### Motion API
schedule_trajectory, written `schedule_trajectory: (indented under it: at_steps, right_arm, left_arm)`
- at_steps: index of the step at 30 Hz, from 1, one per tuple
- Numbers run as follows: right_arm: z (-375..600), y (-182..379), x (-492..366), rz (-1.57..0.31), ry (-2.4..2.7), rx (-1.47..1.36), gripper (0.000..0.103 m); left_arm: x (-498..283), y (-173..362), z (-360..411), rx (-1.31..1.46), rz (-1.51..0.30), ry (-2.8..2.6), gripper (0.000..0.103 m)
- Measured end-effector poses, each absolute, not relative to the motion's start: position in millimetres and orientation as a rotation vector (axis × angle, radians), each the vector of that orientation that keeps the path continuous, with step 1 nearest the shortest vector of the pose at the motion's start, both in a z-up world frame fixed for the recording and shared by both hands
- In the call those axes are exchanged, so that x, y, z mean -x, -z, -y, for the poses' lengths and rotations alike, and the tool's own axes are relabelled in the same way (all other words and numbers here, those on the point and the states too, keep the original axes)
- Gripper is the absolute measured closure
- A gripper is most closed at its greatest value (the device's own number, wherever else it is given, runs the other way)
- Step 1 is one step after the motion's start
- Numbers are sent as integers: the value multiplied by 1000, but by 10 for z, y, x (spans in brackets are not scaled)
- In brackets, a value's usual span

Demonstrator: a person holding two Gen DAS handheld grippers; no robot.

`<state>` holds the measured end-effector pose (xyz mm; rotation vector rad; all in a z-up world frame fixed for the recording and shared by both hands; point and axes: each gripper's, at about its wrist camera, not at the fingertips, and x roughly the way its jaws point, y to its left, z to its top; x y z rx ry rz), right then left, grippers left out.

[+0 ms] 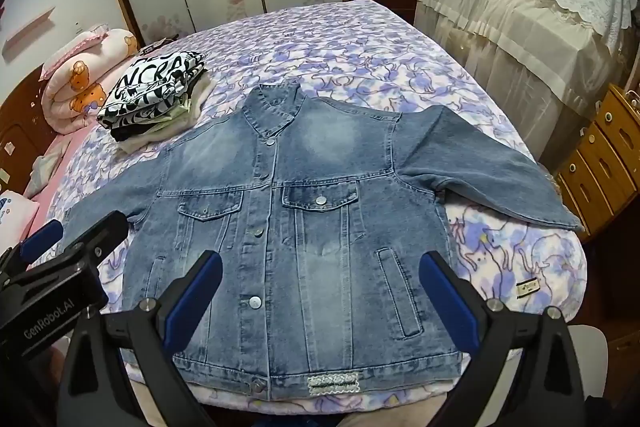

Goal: Fold large clothes

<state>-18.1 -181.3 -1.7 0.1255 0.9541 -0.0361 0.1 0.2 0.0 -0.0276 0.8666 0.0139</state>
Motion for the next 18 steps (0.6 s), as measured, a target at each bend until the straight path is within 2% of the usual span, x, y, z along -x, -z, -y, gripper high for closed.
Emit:
schedule_trajectory:
  at_steps: [18]
  right_arm:
    - [1862,133,213,-953,35,-116,4]
  left_arm:
    - [36,89,43,20,-888,-31,1]
